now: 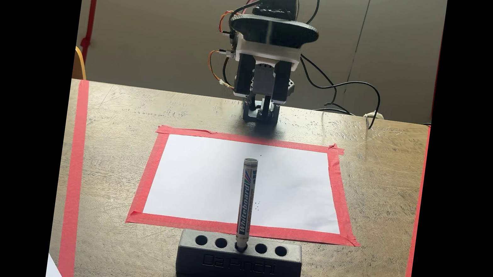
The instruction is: Pick up a pen
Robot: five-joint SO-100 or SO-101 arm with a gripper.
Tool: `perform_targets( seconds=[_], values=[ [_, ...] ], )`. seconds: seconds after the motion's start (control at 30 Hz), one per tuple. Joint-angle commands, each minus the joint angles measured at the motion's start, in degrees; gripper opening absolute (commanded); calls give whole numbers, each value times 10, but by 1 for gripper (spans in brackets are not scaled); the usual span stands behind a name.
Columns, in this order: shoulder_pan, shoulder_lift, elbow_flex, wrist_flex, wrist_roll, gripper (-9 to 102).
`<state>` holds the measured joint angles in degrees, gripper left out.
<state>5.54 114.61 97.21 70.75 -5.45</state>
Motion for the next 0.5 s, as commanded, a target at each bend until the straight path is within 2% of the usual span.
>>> perform_targets(
  seconds=[0.0, 0.47],
  values=[
    [-10, -42, -87, -22, 4, 100],
    [-2, -221, -238, -25, 4, 100]
  ],
)
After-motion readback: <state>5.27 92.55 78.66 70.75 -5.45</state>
